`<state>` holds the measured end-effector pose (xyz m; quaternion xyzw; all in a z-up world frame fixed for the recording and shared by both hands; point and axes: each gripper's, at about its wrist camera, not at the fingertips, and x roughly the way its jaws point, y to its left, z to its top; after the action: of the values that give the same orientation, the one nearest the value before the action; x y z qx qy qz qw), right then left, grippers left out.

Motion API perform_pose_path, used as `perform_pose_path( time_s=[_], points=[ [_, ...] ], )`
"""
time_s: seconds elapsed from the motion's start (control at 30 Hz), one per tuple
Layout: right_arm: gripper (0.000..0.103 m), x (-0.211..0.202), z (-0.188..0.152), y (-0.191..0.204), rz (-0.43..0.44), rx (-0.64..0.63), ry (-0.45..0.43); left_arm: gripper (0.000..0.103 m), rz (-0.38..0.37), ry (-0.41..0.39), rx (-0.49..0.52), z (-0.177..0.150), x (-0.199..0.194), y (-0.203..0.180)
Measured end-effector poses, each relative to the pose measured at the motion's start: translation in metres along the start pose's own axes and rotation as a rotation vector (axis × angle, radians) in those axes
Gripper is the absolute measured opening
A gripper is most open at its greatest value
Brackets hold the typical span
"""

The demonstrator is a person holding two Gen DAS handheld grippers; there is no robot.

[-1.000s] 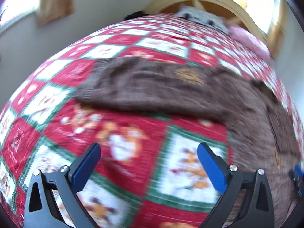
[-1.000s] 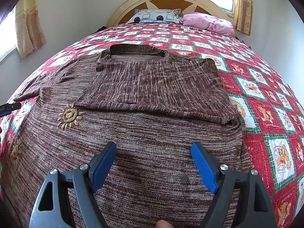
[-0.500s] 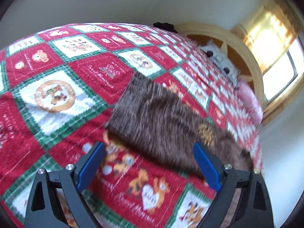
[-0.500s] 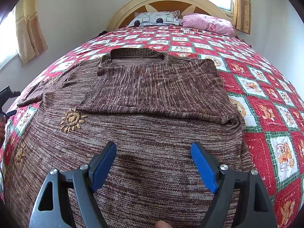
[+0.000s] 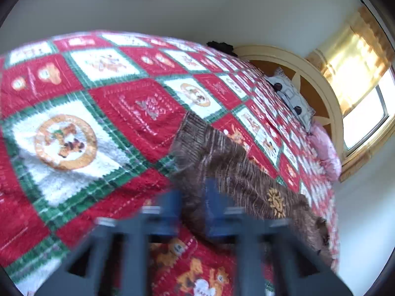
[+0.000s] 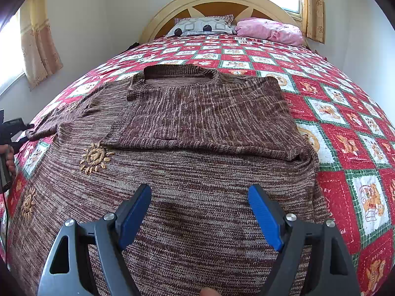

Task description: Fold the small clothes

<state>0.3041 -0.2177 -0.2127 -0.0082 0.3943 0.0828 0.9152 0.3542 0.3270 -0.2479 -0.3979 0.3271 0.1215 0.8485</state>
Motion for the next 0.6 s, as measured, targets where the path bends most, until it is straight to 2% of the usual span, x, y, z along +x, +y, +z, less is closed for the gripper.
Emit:
perform_pose_path(
  time_s=[0.07,0.27,0.6],
  points=[
    [0.081,0.000,0.000,0.000,-0.001,0.000,0.000,0.010,-0.021,-0.001,-0.019,0.002,-0.001,0.003],
    [0.081,0.000,0.000,0.000,0.000,0.001,-0.001,0.010,-0.046,-0.070,0.094,0.005,-0.018,-0.032],
    [0.081,-0.001,0.000,-0.001,0.008,0.008,-0.006,0.010,-0.236,-0.057,0.262,-0.008,-0.031,-0.127]
  ],
)
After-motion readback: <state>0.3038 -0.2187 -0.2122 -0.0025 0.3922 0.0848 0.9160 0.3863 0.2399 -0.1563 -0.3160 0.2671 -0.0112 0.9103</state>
